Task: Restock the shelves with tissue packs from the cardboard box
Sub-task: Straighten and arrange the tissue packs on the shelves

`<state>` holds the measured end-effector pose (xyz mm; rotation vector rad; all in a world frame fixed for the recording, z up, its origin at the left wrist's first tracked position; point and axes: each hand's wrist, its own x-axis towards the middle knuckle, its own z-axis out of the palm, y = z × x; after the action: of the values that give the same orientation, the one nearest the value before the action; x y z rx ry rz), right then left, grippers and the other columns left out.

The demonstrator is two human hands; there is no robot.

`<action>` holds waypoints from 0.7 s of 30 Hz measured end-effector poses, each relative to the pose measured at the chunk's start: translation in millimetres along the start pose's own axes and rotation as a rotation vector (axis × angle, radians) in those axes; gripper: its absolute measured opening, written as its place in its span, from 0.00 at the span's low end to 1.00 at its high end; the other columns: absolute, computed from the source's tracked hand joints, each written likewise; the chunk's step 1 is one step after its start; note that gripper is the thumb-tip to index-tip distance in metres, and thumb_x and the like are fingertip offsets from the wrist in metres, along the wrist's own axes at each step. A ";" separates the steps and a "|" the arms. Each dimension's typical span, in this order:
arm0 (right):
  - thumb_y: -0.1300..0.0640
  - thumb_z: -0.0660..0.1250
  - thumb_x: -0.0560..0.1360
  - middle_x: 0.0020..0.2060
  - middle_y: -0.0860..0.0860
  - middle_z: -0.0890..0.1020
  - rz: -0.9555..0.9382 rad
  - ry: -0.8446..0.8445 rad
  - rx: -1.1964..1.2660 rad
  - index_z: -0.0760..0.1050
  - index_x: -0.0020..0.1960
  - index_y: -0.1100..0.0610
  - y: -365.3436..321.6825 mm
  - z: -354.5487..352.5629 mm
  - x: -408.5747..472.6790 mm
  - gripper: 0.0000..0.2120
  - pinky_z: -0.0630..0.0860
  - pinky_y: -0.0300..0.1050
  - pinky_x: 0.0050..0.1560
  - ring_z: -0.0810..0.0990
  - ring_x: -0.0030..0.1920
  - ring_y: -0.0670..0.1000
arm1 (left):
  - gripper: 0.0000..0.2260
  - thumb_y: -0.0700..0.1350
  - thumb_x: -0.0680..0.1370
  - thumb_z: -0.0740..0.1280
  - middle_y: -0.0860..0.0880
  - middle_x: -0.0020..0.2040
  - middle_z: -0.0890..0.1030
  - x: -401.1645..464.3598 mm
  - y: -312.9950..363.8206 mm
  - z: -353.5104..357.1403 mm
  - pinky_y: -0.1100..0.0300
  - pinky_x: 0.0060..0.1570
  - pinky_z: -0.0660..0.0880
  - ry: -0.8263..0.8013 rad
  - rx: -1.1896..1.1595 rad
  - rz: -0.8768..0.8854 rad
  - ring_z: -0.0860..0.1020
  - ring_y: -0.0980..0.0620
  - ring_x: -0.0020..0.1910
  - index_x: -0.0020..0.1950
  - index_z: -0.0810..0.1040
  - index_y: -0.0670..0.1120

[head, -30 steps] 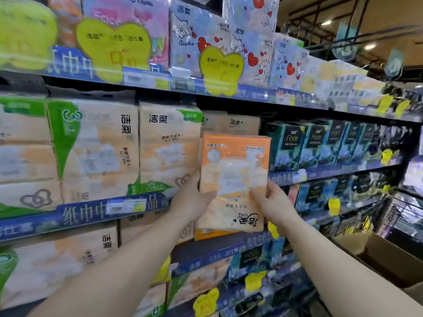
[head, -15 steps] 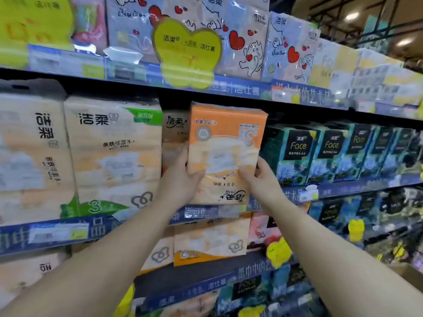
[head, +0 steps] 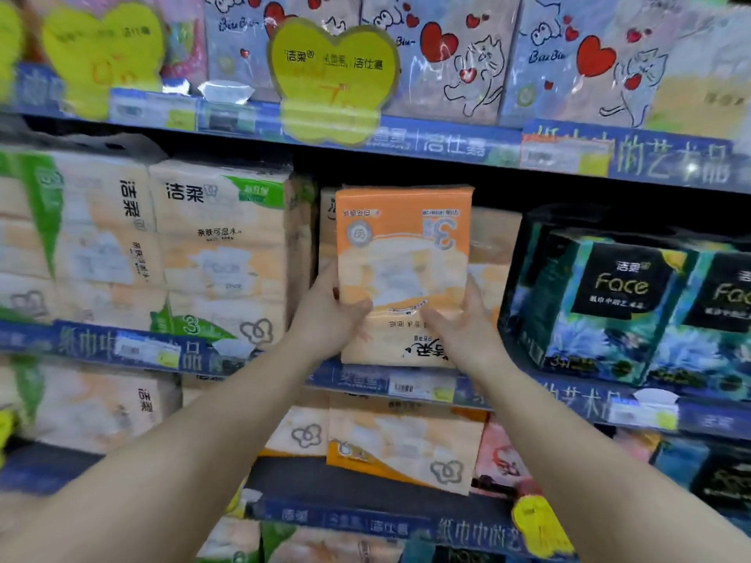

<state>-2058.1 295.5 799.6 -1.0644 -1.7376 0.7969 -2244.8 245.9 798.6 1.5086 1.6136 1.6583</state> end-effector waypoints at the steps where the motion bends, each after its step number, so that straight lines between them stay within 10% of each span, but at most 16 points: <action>1: 0.51 0.68 0.77 0.62 0.39 0.72 -0.024 0.011 -0.028 0.52 0.76 0.40 -2.0 -6.9 2.7 0.35 0.70 0.42 0.53 0.74 0.61 0.46 | 0.26 0.39 0.76 0.69 0.56 0.53 0.77 -3.0 1.6 7.6 0.68 0.38 0.75 0.031 -0.064 -0.029 0.79 0.58 0.48 0.71 0.66 0.54; 7: 0.56 0.63 0.79 0.57 0.50 0.79 -0.132 -0.036 -0.348 0.48 0.76 0.37 -20.0 -39.7 14.7 0.35 0.77 0.50 0.49 0.79 0.50 0.54 | 0.43 0.44 0.64 0.79 0.52 0.66 0.72 -1.3 12.5 40.2 0.46 0.61 0.74 0.274 0.020 0.023 0.73 0.49 0.64 0.72 0.58 0.52; 13: 0.57 0.61 0.80 0.57 0.52 0.80 -0.104 -0.034 -0.375 0.47 0.77 0.38 -16.8 -40.4 20.4 0.34 0.71 0.45 0.41 0.76 0.45 0.53 | 0.58 0.54 0.63 0.79 0.42 0.79 0.42 11.6 38.8 13.7 0.49 0.74 0.50 0.296 0.760 0.233 0.47 0.43 0.78 0.78 0.38 0.56; 21: 0.59 0.60 0.80 0.64 0.51 0.77 -0.246 -0.065 -0.532 0.54 0.77 0.41 -36.8 -35.3 32.4 0.30 0.73 0.47 0.51 0.77 0.60 0.58 | 0.47 0.58 0.66 0.76 0.43 0.68 0.69 40.8 54.2 -24.4 0.51 0.67 0.65 0.176 0.743 0.200 0.67 0.43 0.69 0.78 0.55 0.50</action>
<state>-2043.6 311.7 855.9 -1.1383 -2.1500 0.2150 -2258.6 253.8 868.9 1.9464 2.4195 1.3729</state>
